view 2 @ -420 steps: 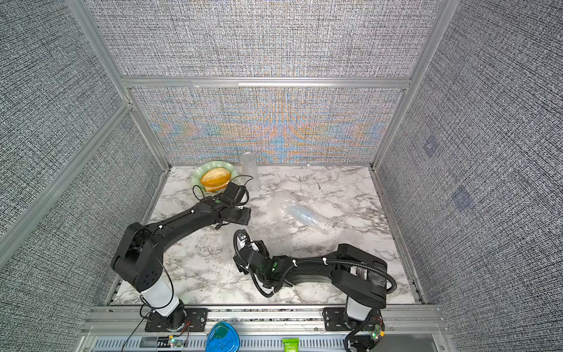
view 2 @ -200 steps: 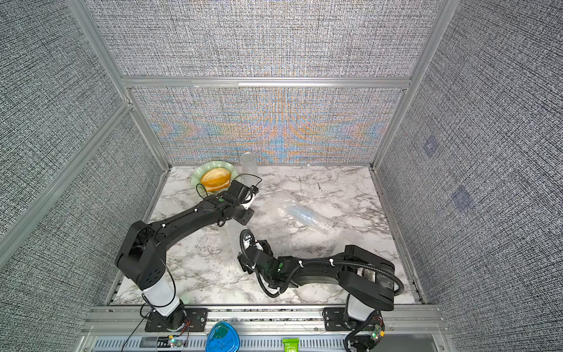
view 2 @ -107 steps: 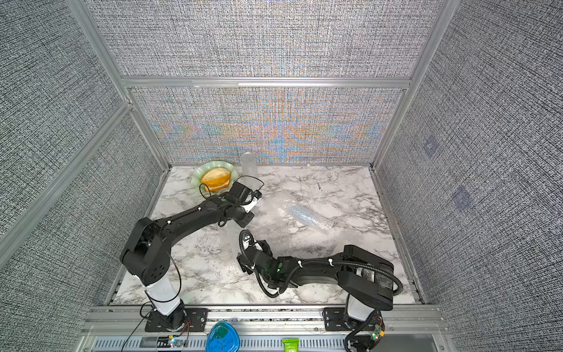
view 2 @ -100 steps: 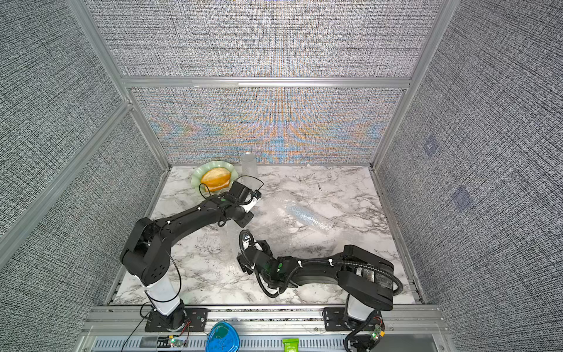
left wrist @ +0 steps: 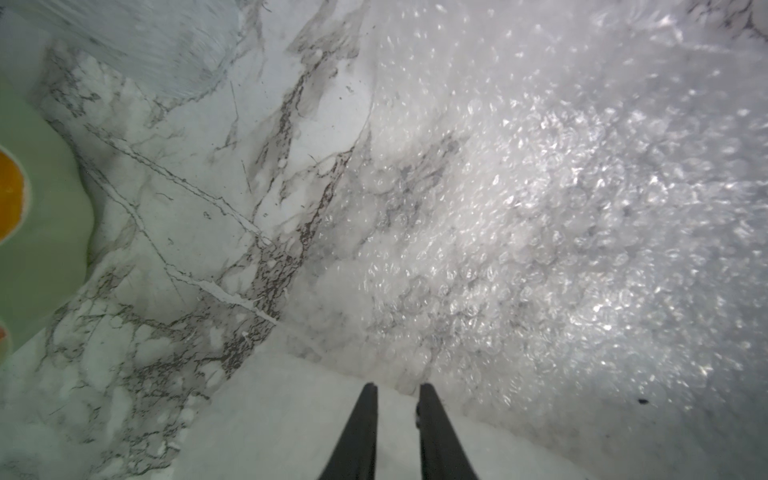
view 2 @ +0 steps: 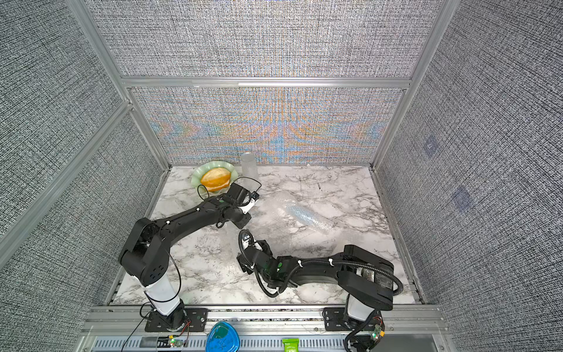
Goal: Unwrap the vase from the bubble wrap
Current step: Unwrap the bubble wrap.
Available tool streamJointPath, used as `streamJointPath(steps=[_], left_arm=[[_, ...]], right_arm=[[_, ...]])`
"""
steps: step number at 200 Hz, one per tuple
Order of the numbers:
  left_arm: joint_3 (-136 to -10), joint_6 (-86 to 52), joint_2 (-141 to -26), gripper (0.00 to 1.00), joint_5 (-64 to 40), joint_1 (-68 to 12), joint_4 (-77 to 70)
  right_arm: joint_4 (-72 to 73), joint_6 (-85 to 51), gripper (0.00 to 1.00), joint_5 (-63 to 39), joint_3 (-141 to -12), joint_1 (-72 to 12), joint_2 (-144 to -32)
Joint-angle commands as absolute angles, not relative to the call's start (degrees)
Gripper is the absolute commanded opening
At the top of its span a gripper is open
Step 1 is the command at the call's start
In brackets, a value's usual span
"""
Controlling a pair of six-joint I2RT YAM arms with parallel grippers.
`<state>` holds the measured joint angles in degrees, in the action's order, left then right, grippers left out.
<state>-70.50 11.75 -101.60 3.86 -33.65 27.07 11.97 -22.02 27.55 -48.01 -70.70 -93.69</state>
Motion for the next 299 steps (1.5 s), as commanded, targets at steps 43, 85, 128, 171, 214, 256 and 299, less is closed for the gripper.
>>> streamJointPath(steps=[43, 85, 128, 171, 214, 256, 299], left_arm=[[-70.4, 8.8, -98.1, 0.0, 7.0, -33.2, 23.7], [-67.9, 4.9, -95.0, 0.0, 7.9, -32.5, 21.6], [-62.4, -0.6, -89.8, 0.0, 10.4, -31.6, 18.2], [-56.2, -7.6, -84.8, 0.0, 11.1, -30.3, 15.4], [-56.5, -5.8, -84.0, 0.1, 5.3, -30.4, 14.9], [-58.7, -2.9, -87.4, 0.36, 1.5, -31.7, 16.0], [-60.5, -1.7, -89.9, 0.5, 2.1, -32.3, 17.5]], right_arm=[[7.3, -22.4, 0.77, 28.3, -47.9, -70.8, -93.9], [6.7, -23.7, 0.77, 28.5, -48.0, -70.7, -93.8], [5.6, -25.0, 0.77, 28.8, -48.3, -70.7, -93.7], [4.2, -26.7, 0.77, 29.4, -48.4, -70.7, -93.7], [4.7, -27.1, 0.77, 29.2, -47.8, -70.7, -93.3], [4.5, -26.8, 0.77, 29.0, -48.1, -70.7, -93.6], [4.5, -26.7, 0.77, 28.9, -48.2, -70.7, -93.9]])
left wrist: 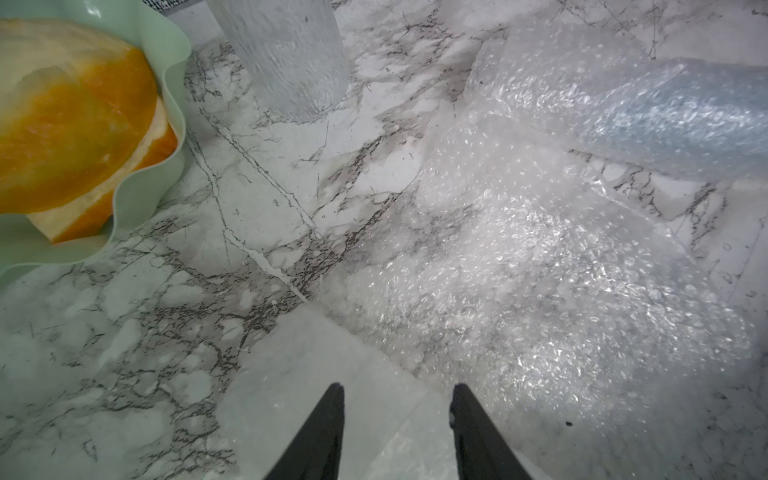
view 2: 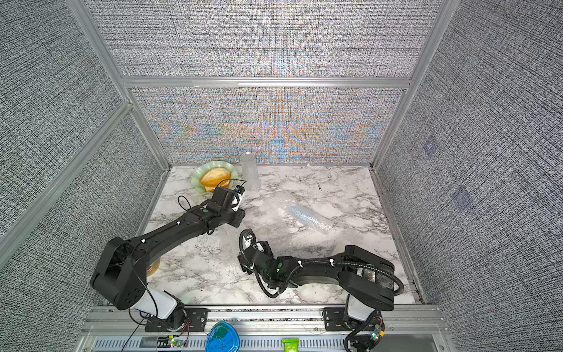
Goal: Unwrap the vase from the bubble wrap
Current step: Unwrap the bubble wrap.
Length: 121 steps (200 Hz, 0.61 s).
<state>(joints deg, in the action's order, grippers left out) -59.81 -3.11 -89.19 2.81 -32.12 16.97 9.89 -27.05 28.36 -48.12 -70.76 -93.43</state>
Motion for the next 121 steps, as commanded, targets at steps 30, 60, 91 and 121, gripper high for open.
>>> streamJointPath(steps=[30, 60, 91, 121], left_arm=[[-60.8, -1.1, -90.8, 0.52, 2.6, -32.6, 17.9], [-61.4, -1.2, -91.7, 0.54, 3.5, -32.9, 19.6], [-61.0, -1.1, -91.5, 0.55, 3.0, -33.5, 20.0], [-61.3, -1.3, -92.7, 0.54, 3.7, -33.8, 20.8]], right_arm=[[4.3, -26.7, 0.77, 28.9, -48.2, -70.7, -94.0], [4.3, -26.7, 0.77, 28.9, -48.4, -70.7, -94.1], [4.3, -26.6, 0.77, 28.7, -48.6, -70.7, -94.4], [4.4, -26.5, 0.77, 28.6, -48.7, -70.8, -94.5]])
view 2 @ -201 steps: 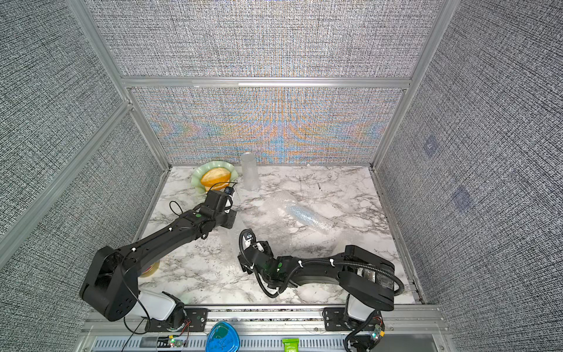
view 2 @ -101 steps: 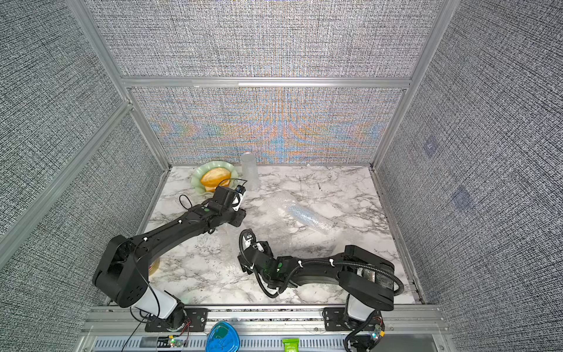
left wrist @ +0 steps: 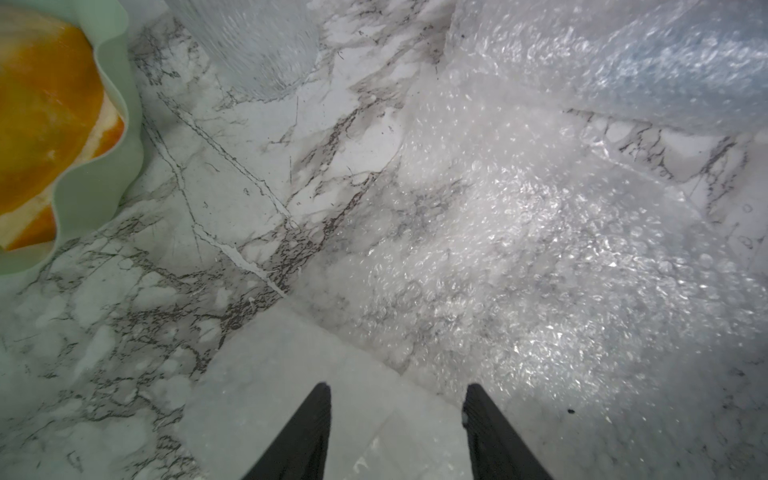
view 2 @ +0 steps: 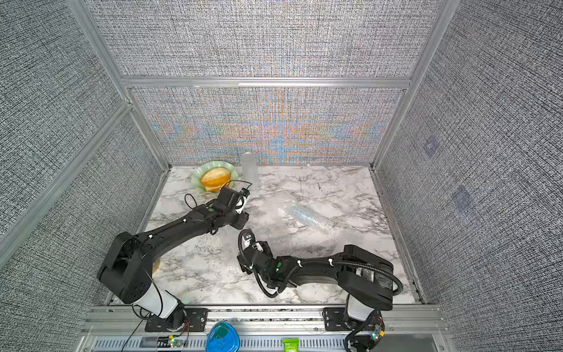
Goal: Unwrap the vase from the bubble wrap
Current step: Unwrap the bubble wrap.
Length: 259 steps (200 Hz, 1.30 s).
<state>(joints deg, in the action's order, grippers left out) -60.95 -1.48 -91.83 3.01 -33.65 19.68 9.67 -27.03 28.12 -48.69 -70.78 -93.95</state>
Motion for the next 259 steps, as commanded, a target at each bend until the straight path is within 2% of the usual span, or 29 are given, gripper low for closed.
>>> streamJointPath(steps=[1, 31, 44, 73, 189, 259], left_arm=[[-61.3, -1.3, -92.8, 0.54, 3.8, -33.8, 20.8], [-62.5, -2.3, -94.1, 0.47, 7.1, -33.8, 21.6], [-62.7, -2.4, -94.1, 0.35, 7.4, -33.7, 21.3], [-62.9, -3.6, -93.7, 0.0, 10.4, -33.7, 21.3], [-53.5, -16.7, -83.9, 0.0, 15.6, -32.9, 19.0], [-45.5, -24.8, -75.8, 0.0, 14.3, -27.8, 17.2]], right_arm=[[4.3, -26.5, 0.77, 28.6, -48.7, -70.8, -94.4], [4.5, -26.7, 0.77, 28.7, -48.2, -70.7, -94.0], [4.4, -26.7, 0.77, 28.8, -48.1, -70.8, -94.0], [4.5, -26.8, 0.77, 29.0, -48.2, -70.8, -93.8], [0.6, -31.7, 0.77, 32.8, -48.6, -70.7, -93.3], [-2.8, -37.1, 0.77, 34.1, -47.8, -69.7, -92.2]])
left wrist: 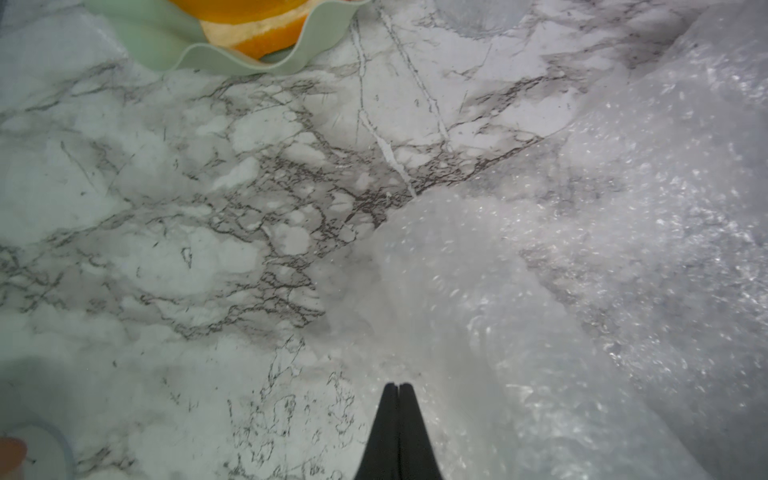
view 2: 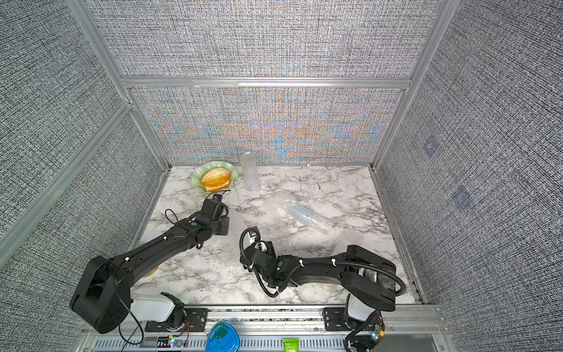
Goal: Unwrap the vase from the bubble wrap
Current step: Unwrap the bubble wrap.
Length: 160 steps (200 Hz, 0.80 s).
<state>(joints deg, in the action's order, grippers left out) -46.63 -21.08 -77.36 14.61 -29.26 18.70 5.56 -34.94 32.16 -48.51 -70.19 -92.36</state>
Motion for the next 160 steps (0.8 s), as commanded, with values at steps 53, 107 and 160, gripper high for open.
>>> streamJointPath(steps=[53, 107, 160], left_arm=[[-40.9, -30.0, -71.2, 0.0, 13.7, -24.5, 16.6], [-38.0, -32.3, -67.8, 0.0, 14.1, -23.0, 15.9], [-36.8, -33.0, -67.2, 0.0, 12.9, -22.1, 15.1]], right_arm=[[-4.6, -41.1, 0.77, 33.7, -46.5, -68.2, -91.5], [-7.1, -45.0, 0.77, 31.6, -45.1, -65.0, -90.1], [-9.0, -43.6, 0.78, 30.4, -45.3, -62.6, -89.2]])
